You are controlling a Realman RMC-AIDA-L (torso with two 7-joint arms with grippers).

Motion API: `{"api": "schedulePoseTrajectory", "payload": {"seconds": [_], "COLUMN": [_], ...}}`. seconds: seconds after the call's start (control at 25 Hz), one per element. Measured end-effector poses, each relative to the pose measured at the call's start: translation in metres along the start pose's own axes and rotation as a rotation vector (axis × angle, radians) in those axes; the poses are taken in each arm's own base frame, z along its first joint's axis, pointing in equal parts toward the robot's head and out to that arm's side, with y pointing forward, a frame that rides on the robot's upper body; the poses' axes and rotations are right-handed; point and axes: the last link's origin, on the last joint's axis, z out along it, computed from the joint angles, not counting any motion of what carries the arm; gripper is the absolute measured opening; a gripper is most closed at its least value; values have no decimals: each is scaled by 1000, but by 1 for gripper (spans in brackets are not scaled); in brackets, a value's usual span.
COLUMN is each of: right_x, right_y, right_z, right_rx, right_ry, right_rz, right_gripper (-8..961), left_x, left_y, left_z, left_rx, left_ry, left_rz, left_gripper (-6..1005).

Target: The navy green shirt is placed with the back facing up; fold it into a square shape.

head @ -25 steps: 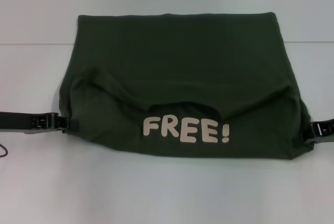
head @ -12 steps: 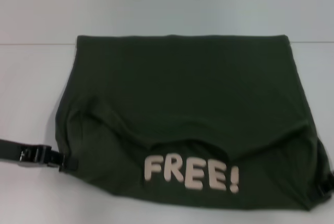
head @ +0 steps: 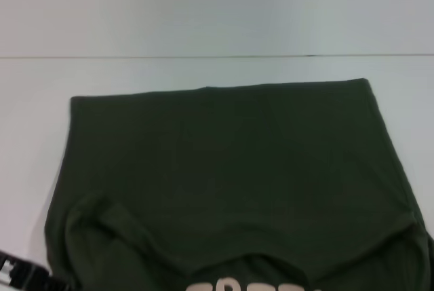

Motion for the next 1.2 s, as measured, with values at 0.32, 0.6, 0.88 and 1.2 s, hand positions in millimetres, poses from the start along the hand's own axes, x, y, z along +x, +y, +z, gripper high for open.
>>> {"api": "schedulePoseTrajectory", "payload": {"seconds": [0.32, 0.6, 0.88, 1.2], "right_x": [5, -2, -12, -37], "right_y": [-1, -1, -7, -23], "right_z": [8, -8, -41, -63], "right_rx": [-5, -81, -184, -198], "right_ry": [-2, -179, -484, -843], "right_rz": [-2, 0, 77, 147], "right_gripper": [24, 24, 25, 25], "left_x": [-10, 13, 33, 52], "left_y": [-4, 2, -2, -23], "left_z": [-2, -8, -26, -43], "left_rx": [6, -38, -42, 14], "left_ry": [-15, 145, 393, 699], "left_rz": [-27, 19, -1, -53], "left_gripper": [54, 54, 54, 53]}}
